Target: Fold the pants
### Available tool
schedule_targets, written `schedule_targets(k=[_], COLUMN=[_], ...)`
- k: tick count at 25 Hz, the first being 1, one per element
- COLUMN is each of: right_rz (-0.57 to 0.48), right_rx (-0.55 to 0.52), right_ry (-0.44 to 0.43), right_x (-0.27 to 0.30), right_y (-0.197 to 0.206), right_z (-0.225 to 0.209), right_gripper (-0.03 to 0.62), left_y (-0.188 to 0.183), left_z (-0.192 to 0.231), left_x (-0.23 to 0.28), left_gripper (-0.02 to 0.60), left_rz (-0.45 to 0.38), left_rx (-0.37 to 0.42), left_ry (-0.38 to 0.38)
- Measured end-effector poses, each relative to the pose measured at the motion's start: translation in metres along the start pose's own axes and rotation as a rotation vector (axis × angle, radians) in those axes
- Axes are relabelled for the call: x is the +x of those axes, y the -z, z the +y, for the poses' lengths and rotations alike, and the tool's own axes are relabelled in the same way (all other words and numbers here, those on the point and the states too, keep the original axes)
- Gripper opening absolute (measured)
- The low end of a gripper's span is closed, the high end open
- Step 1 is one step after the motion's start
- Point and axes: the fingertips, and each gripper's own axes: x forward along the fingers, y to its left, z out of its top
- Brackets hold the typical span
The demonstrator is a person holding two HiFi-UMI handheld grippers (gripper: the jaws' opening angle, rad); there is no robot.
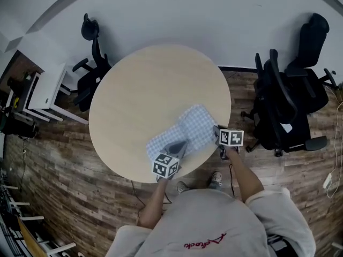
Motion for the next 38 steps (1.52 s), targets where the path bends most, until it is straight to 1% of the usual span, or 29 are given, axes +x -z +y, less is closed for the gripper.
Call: schedule_targets(k=[2,4,6,8,10,14,18,22,26,31,35,38], right_rz=[-0.024,-0.038,-0.040,-0.051,-0.082,-0.144,-0.178,-0.182,-0.144,-0.066,0.043,0.127], right_rx=[0.012,0.017,0.008,-0.016,-0.066,-0.251,-0.428,-0.575,-0.714,-0.861,-0.968,-1.047], right_ry=[0.038,0.057,0.061,0.055,0.041,0.015,-0.004,-0.038,-0.095,-0.166,-0.212,-0.223], right_x=[-0.011,-0.018,-0.022,-0.025,-0.030,-0.045,-0.061,-0.068,-0.063,-0.040,-0.012,0.012], right_y=[-0.010,-0.015,-0.015,-0.015,-0.019,-0.031,-0.034,-0.024,0.001,0.049,0.103,0.143], right_z=[-0.024,-0.039,-0.043,-0.038,-0.024,0.012,0.064,0.122,0.179,0.236,0.263,0.273], right_gripper=[0.074,0.074,0.074,0.074,0.074,0.072,0.072,0.072,0.072,0.069,0.067,0.067], left_y=[-0.003,-0.006,-0.006,-0.004,-0.002,0.000,0.003,0.008,0.017,0.038,0.063,0.082], left_z=[-0.008,-0.015,-0.018,-0.019,-0.016,-0.011,-0.010,-0.008,-0.001,0.023,0.046,0.060], left_x=[0.011,0.019,0.021,0.020,0.015,0.002,-0.012,-0.029,-0.052,-0.092,-0.125,-0.147], left_gripper=[0.032,0.032,0.032,0.032,0.032,0.032,0.032,0.032,0.032,0.032,0.032,0.032], left_rz=[0.003,0.006,0.009,0.011,0.011,-0.001,-0.018,-0.039,-0.059,-0.078,-0.079,-0.074], left_rx=[0.009,0.015,0.018,0.020,0.020,0.018,0.027,0.019,0.001,-0.047,-0.098,-0.136], left_ry=[0.019,0.031,0.037,0.038,0.034,0.028,0.028,0.022,0.001,-0.064,-0.129,-0.171])
